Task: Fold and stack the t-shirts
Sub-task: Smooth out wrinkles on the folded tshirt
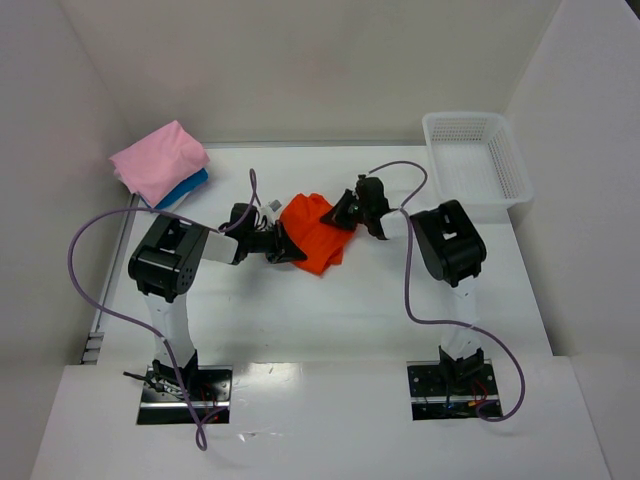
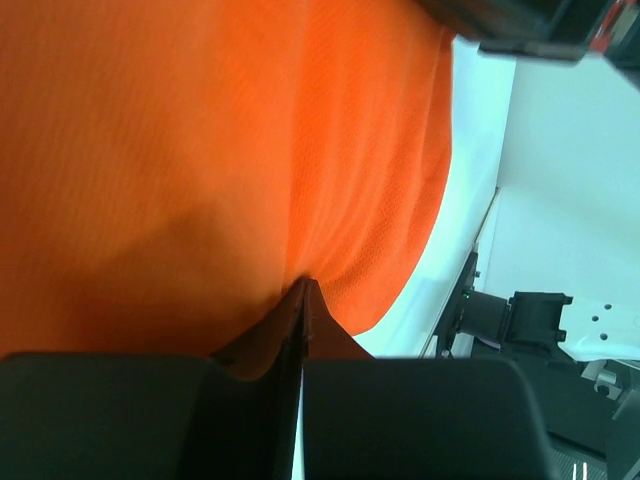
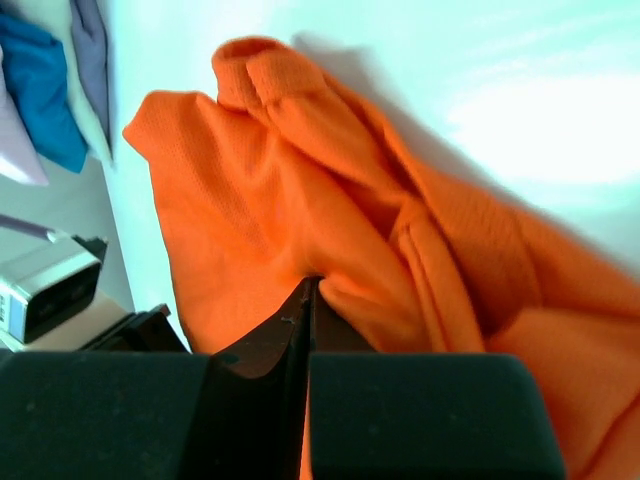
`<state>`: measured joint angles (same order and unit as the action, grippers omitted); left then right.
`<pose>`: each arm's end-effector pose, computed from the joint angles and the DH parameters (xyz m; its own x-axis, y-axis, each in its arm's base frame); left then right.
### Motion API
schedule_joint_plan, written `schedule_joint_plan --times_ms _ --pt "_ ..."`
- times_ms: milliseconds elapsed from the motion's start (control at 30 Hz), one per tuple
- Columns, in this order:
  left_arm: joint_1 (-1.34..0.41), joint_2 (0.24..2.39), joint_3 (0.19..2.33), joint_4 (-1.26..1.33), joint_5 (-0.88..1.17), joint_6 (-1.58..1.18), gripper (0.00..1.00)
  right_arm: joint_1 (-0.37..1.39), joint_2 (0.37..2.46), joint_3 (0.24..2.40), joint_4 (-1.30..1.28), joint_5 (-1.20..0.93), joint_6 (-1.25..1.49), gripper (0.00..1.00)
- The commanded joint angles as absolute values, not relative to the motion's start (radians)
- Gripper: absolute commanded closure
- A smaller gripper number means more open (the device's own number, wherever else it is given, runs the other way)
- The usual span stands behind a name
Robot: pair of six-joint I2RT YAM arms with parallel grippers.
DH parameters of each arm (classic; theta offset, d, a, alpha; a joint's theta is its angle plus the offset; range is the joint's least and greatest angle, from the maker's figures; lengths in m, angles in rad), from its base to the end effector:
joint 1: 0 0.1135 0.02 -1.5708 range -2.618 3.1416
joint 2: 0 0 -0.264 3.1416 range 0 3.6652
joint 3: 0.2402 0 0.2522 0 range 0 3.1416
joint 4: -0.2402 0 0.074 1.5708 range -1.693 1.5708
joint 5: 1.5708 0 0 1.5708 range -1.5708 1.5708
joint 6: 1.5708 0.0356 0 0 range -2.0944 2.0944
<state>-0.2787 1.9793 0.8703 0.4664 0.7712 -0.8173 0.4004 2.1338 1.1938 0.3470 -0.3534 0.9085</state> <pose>0.3464 -0.1249 0.1036 -0.9293 -0.2780 -0.2431 0.0818 0.4869 -0.8696 0.4031 0.1840 0.1143 -0.8133 0.4592 -0.3574 0.0184 0.6343 0.7729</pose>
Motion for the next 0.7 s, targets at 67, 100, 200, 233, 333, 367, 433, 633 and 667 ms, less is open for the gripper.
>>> schedule_joint_plan --times_ms 67,100,200,233,333,367,433,633,667 --pt "-0.281 2.026 0.836 0.403 0.738 -0.773 1.00 0.341 2.145 1.226 0.265 -0.227 0.848 1.00" --pt "-0.281 2.026 0.836 0.403 0.738 -0.773 1.00 0.341 2.145 1.236 0.265 -0.227 0.848 1.00" --pt "-0.281 2.036 0.845 0.403 0.747 -0.773 1.00 0.341 2.155 1.256 0.255 -0.248 0.839 1.00" --pt "-0.281 2.036 0.845 0.403 0.747 -0.764 1.00 0.341 2.155 1.256 0.255 -0.249 0.828 1.00" --pt "-0.281 2.036 0.845 0.394 0.747 -0.764 1.00 0.341 2.155 1.267 0.255 -0.239 0.809 1.00" --pt "-0.281 2.036 0.845 0.394 0.758 -0.764 1.00 0.341 2.155 1.267 0.244 -0.248 0.808 1.00" --pt "-0.281 2.036 0.845 0.394 0.758 -0.755 1.00 0.341 2.155 1.288 0.244 -0.267 0.796 1.00" --pt "-0.281 1.930 0.977 0.212 0.795 -0.631 0.95 0.341 2.014 1.335 0.200 -0.316 0.732 1.00" --pt "-0.281 1.907 1.000 0.146 0.795 -0.582 0.92 0.341 1.982 1.350 0.168 -0.316 0.710 1.00"
